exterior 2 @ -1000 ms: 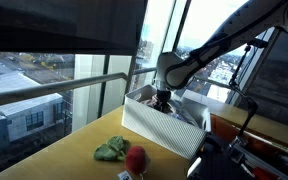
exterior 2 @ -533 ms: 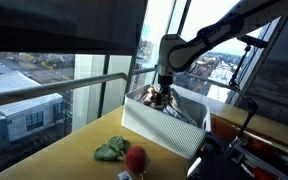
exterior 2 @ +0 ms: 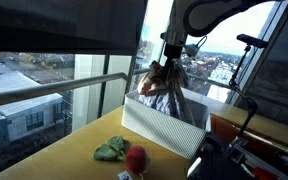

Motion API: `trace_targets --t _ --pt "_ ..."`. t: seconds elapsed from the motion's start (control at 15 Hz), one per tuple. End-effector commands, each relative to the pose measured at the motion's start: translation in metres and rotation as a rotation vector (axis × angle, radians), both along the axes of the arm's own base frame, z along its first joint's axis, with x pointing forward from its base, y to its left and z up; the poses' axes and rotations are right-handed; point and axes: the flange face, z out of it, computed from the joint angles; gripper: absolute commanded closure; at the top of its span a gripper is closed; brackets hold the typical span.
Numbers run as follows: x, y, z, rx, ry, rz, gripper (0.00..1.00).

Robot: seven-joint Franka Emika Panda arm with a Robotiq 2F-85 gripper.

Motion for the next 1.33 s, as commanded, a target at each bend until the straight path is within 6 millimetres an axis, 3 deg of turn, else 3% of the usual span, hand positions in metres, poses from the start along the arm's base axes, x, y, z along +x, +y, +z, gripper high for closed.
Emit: trace_targets --t 0.0,0.53,0.73,0.93,1.07,1.2,1.27 --pt "-0.021 0.046 0.072 -0.020 -0.057 0.057 1.00" --pt "-0.047 0.185 0.234 -0.070 -0.255 0.252 1.00" --pt "-0.057 0.222 0.301 -0.086 -0.342 0.308 1.00" --pt "-0.070 0.247 0.365 -0.088 -0.411 0.340 1.00" --pt "-0.075 0.260 0.382 -0.085 -0.433 0.355 1.00" --pt "-0.074 0.269 0.375 -0.089 -0.431 0.367 1.00" --pt "-0.072 0.272 0.362 -0.085 -0.418 0.373 1.00"
